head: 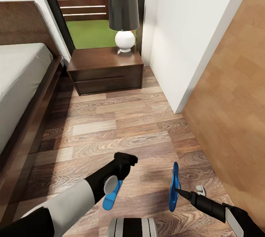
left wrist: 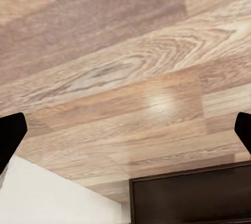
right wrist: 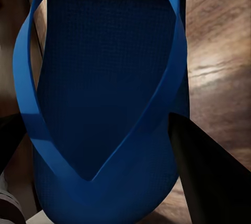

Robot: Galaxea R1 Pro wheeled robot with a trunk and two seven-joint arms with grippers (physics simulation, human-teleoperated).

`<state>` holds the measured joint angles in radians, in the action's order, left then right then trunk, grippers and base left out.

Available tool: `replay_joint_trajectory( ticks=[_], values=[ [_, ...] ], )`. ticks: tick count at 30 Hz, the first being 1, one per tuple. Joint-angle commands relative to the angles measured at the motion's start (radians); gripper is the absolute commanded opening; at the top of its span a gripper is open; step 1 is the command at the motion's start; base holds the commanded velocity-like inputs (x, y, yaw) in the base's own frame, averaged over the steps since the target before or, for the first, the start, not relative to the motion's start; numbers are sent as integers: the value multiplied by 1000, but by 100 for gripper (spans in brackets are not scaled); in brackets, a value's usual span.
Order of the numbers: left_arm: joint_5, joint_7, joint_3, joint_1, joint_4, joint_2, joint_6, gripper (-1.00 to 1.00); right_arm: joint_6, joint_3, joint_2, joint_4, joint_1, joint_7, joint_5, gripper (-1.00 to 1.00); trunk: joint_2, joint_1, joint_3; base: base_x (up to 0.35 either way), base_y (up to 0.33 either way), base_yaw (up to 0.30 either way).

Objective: In the bedroom, move the book from the bed onto either nightstand, and place the two sandals side by side next to the bed.

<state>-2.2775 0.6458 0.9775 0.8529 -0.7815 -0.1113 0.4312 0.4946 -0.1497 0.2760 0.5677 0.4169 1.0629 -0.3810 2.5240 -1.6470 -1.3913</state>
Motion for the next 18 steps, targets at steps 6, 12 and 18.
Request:
replay_joint_trajectory(
  ticks=[6,12,18],
  values=[
    [-3,-188,-1,1,87,11,15,100,9,-1,0,0,0,0,-6,-100,0,0,-1,0,0,0],
    [-4,-473,-3,1,106,43,6,100,9,-1,0,0,0,0,-6,-100,0,0,-1,0,0,0],
    [-5,-513,-5,1,113,48,-16,100,9,-1,0,0,0,0,-6,-100,0,0,-1,0,0,0]
  ],
)
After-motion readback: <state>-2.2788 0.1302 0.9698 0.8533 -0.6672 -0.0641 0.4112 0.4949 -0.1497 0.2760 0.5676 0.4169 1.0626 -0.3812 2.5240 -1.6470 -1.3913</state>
